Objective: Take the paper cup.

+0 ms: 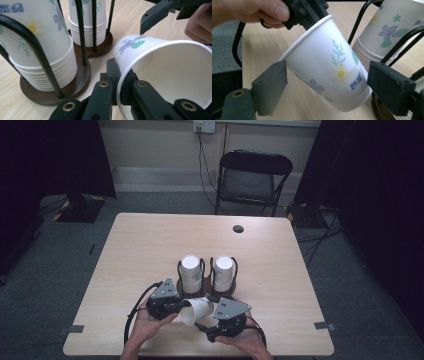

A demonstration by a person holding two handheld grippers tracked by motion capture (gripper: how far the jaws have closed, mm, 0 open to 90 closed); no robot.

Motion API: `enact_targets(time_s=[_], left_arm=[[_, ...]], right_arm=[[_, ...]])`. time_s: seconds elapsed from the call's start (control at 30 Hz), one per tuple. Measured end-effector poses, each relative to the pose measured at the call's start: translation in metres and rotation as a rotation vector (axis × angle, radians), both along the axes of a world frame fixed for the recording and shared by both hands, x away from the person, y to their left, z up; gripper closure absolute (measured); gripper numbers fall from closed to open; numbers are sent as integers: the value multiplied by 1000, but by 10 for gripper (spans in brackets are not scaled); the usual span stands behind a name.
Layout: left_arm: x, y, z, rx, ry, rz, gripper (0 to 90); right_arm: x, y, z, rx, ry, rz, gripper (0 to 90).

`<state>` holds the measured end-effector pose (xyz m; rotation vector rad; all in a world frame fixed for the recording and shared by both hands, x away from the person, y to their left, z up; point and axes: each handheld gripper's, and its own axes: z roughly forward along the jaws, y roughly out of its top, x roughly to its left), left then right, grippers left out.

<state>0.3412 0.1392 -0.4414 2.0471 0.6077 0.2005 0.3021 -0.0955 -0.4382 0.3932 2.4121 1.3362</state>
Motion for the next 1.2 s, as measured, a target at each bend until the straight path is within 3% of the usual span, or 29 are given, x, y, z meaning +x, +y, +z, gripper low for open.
enact_targets(time_s=[0.2,0.23,0.33,0.4,0.5,0.73,0.97,1.2], left_arm=[[2,0,-1,-13,40,2,890],[2,-1,-1,-11,45,0,889],[2,-2,-2,-19,57,-4,886],[2,-3,-2,-16,60,-12,886],[2,-4,-2,-30,71,-27,887],[4,-2,-2,-34,105,-3,888],[6,-6,-4,-51,132,-12,888],[6,-8,-5,-14,144,-25,882]], right_arm=[[-1,5,-2,-41,-44,3,131],[-3,8,-4,-84,-67,-2,130],[-4,12,-6,-97,-79,-4,122],[-5,15,-8,-131,-106,-13,122],[-1,19,-12,-137,-101,-11,133],[2,24,-13,-150,-113,-9,142],[3,32,-12,-159,-140,9,157],[1,39,-10,-172,-155,22,170]])
